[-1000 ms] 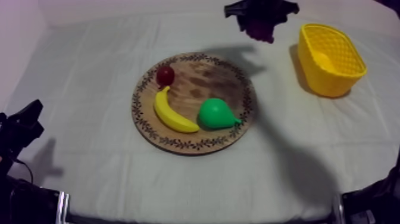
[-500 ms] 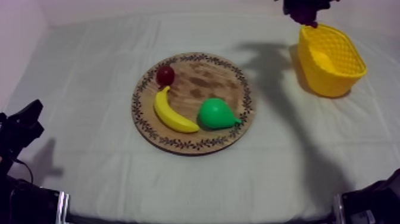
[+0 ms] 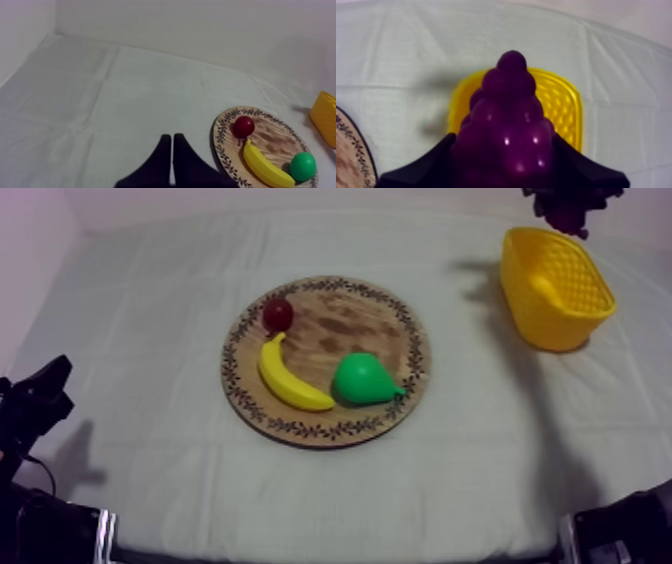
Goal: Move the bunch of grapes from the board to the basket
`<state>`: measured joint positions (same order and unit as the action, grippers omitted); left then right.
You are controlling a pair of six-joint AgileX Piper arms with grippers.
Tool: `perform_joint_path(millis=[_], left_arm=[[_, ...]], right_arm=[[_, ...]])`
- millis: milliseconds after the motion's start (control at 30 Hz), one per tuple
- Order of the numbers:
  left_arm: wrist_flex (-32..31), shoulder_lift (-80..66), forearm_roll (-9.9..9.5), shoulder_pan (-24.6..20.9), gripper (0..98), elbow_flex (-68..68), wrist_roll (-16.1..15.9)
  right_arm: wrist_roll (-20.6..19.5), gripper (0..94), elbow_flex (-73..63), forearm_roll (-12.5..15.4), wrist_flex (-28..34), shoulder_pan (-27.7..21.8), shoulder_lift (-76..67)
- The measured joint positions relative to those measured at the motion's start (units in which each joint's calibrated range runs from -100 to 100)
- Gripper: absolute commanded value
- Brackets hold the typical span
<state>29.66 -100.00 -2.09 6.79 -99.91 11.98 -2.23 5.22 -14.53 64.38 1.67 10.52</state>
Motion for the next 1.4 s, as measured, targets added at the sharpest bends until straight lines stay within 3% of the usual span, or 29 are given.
perform_joint_path(millis=[267,567,700,867,1000,1400], left_arm=[[0.0,0.0,0.0,0.0,0.1,0.0,0.0],[0.0,0.0,0.0,0.0,0.1,0.0,0.0],[0.0,0.0,0.0,0.0,0.1,0.0,0.0],[0.0,0.0,0.0,0.0,0.1,0.0,0.0],[0.0,0.0,0.0,0.0,0.1,0.0,0.0],[0.0,0.0,0.0,0.0,0.1,0.0,0.0]], right_arm=[[2.4,34.9,2.4,2.3,-4.1,-4.4,1.7],[0.6,39.3,6.8,3.9,-10.7,-7.9,5.4],[-0.5,46.4,9.2,4.0,-14.8,-7.8,6.7],[-0.7,62.4,11.4,4.8,-19.2,-6.9,8.0],[-0.9,68.8,11.3,5.1,-20.1,-6.2,8.5],[-0.9,66.9,11.6,4.1,-21.3,-5.9,3.6]])
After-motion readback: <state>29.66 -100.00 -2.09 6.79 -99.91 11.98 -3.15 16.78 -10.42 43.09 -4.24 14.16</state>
